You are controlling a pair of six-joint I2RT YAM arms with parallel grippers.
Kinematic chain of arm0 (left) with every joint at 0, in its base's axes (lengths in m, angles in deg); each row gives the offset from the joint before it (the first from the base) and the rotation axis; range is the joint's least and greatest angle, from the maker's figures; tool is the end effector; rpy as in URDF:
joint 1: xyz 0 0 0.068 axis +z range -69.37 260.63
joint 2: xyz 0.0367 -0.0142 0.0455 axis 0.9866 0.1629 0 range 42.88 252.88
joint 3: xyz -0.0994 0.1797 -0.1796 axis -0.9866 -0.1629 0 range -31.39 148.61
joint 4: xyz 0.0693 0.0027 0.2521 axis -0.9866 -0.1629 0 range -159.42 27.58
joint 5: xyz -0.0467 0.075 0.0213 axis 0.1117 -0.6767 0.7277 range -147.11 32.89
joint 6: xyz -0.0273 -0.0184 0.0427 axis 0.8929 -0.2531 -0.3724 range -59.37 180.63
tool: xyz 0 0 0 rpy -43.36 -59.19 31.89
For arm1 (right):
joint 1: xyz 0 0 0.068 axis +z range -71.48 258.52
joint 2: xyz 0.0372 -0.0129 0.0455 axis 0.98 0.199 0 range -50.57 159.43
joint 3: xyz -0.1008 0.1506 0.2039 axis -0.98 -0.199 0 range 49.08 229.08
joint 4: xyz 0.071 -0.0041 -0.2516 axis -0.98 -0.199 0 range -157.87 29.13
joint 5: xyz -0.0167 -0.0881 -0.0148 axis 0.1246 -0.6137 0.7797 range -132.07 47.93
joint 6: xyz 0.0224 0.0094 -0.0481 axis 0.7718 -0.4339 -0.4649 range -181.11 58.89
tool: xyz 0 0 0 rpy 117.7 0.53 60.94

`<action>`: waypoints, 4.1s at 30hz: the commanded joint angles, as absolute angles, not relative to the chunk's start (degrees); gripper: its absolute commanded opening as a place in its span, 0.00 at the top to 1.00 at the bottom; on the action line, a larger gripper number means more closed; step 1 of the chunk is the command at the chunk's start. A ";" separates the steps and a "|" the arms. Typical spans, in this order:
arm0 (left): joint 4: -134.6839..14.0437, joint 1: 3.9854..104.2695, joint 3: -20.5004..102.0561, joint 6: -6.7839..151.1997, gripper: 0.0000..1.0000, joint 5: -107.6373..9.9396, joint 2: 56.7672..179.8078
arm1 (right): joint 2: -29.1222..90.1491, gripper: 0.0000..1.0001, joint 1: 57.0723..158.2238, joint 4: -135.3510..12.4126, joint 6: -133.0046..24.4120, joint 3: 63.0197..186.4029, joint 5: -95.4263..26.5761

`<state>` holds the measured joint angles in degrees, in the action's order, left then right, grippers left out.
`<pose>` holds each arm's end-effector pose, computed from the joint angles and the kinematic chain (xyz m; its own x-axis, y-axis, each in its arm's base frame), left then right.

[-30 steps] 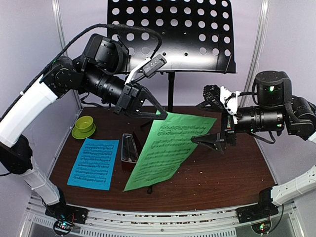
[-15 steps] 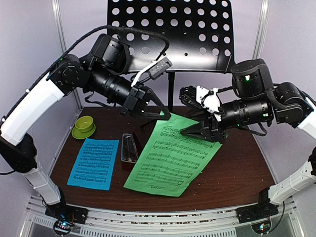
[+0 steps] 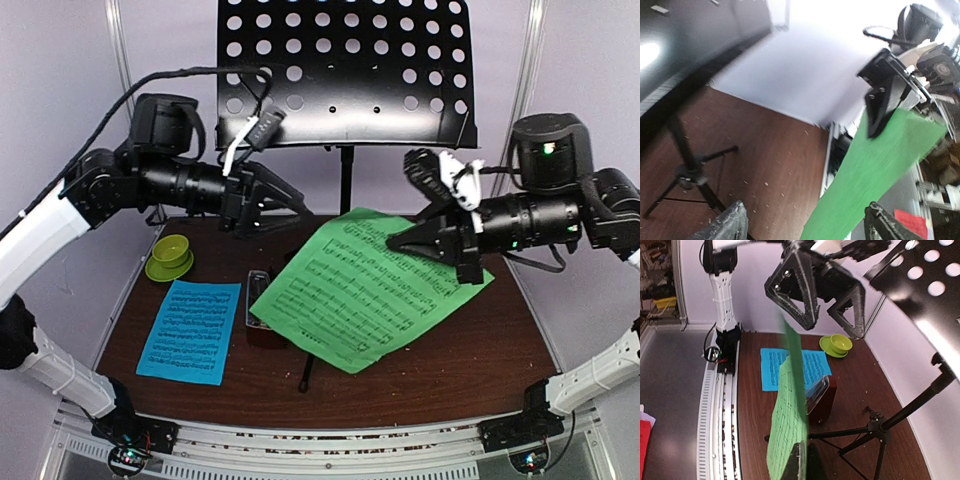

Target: Set up the instrument practice props

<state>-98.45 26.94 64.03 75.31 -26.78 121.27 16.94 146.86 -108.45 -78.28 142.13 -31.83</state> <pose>0.1529 -0.2384 0.4672 -0.4344 0.2216 -0.8730 0.8975 0.1887 -0.3987 0.0737 0.2024 0.4763 0.1556 -0.3952 -0.9053 -0.9728 0.0978 -0.2099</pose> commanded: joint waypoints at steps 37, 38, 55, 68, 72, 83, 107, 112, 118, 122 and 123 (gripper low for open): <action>-54.72 25.08 39.40 71.36 0.07 -39.66 112.51 | -1.91 1.00 142.87 -77.82 -59.53 134.32 -42.96; -52.66 25.08 39.37 71.93 0.07 -39.68 113.02 | -2.00 1.00 142.72 -77.49 -59.18 134.15 -42.84; -42.23 24.75 48.56 77.95 0.67 -30.89 123.17 | -3.55 1.00 133.05 -69.70 -48.19 127.51 -38.96; -61.18 26.71 52.24 76.90 1.00 -33.64 120.44 | -6.07 0.50 128.16 -74.13 -45.59 121.68 -36.52; -84.50 29.04 60.36 71.13 1.00 -30.90 121.39 | -1.54 0.22 127.74 -95.95 -54.90 127.73 -37.06; -115.67 28.97 75.36 64.45 1.00 -24.66 130.79 | 2.83 0.00 127.85 -111.73 -64.04 133.51 -38.36; -130.01 23.01 91.24 57.95 1.00 -24.84 141.89 | 21.51 0.35 140.82 -119.30 -71.48 149.52 -36.35; -130.10 22.72 91.29 57.73 1.00 -26.22 141.35 | 23.87 0.51 142.07 -120.02 -72.03 150.44 -34.63; -130.44 22.02 90.96 57.35 1.00 -29.17 140.70 | 26.68 0.64 142.59 -121.77 -72.20 152.04 -34.21; -130.03 22.00 89.83 57.40 1.00 -30.85 139.47 | 27.33 0.98 142.76 -121.73 -71.41 153.56 -33.76; -129.30 22.00 89.12 57.61 1.00 -31.34 138.69 | 27.21 1.00 142.81 -121.32 -71.20 153.72 -33.90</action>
<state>-130.50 22.32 90.19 58.34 -28.79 142.06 27.74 142.42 -121.34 -71.64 151.09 -34.25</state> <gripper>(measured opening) 0.006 0.077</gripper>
